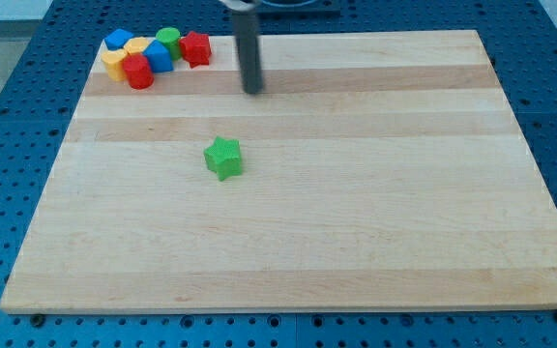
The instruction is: Move the green star into the group of blocks
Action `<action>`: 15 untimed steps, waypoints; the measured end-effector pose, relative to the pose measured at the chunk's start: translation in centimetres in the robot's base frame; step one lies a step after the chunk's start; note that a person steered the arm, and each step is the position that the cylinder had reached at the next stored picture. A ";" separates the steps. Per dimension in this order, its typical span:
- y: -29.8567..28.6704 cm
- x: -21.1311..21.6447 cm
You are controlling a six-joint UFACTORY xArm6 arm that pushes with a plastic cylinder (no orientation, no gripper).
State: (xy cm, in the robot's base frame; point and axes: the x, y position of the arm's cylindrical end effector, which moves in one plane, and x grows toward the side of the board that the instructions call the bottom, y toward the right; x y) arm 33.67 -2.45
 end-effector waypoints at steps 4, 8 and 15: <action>-3.9 12.1; -13.9 11.2; -14.3 -2.4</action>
State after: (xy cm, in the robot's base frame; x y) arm 31.26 -16.71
